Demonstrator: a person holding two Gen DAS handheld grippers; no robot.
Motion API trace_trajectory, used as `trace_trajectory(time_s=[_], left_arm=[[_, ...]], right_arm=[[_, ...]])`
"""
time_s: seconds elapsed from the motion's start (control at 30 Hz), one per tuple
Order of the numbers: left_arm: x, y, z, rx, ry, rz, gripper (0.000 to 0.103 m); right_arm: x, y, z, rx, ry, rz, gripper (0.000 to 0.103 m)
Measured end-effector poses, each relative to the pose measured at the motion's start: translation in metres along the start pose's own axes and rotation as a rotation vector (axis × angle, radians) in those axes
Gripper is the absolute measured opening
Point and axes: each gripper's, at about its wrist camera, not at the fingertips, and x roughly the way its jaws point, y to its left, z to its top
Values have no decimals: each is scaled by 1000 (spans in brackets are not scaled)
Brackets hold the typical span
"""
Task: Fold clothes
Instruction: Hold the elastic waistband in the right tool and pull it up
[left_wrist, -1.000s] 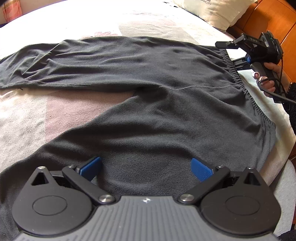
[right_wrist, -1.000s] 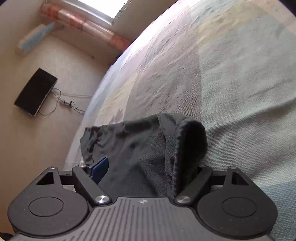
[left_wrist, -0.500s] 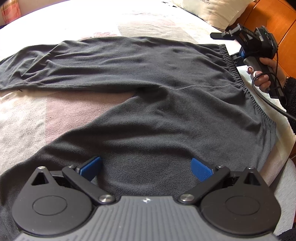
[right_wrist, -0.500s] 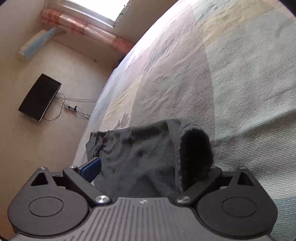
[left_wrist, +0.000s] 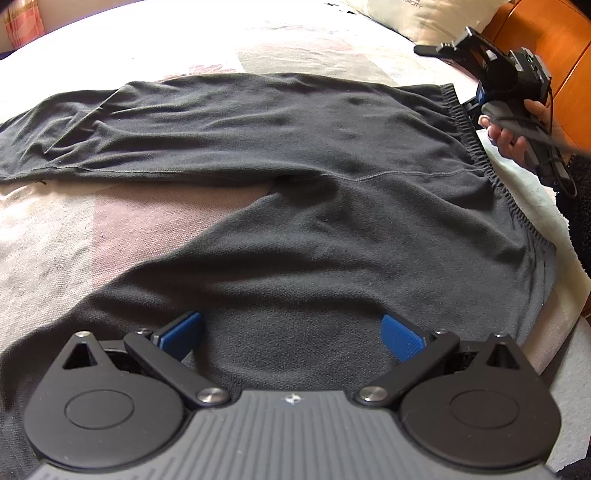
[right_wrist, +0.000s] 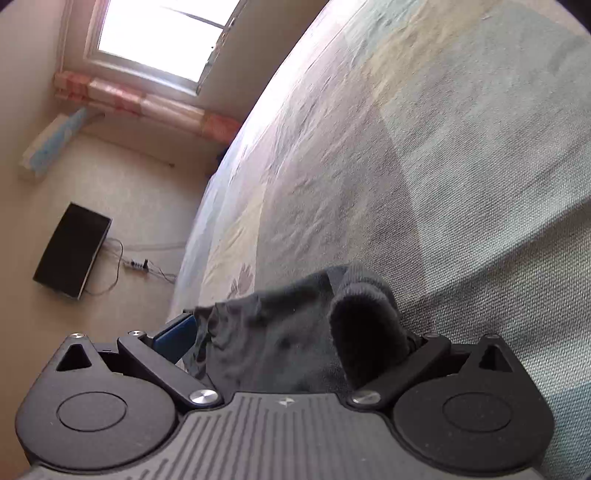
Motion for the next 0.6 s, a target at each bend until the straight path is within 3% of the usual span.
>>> trace_trajectory(time_s=[0.27, 0.43, 0.6], left_arm=[[1, -1, 0, 8, 2, 10, 102], [1, -1, 0, 7, 1, 11, 102], [-1, 2, -1, 3, -2, -2, 102]], right_arm=[[1, -8, 8, 81, 0, 34, 103], [14, 11, -4, -114, 77, -33, 103], [10, 6, 3, -110, 151, -15, 98]])
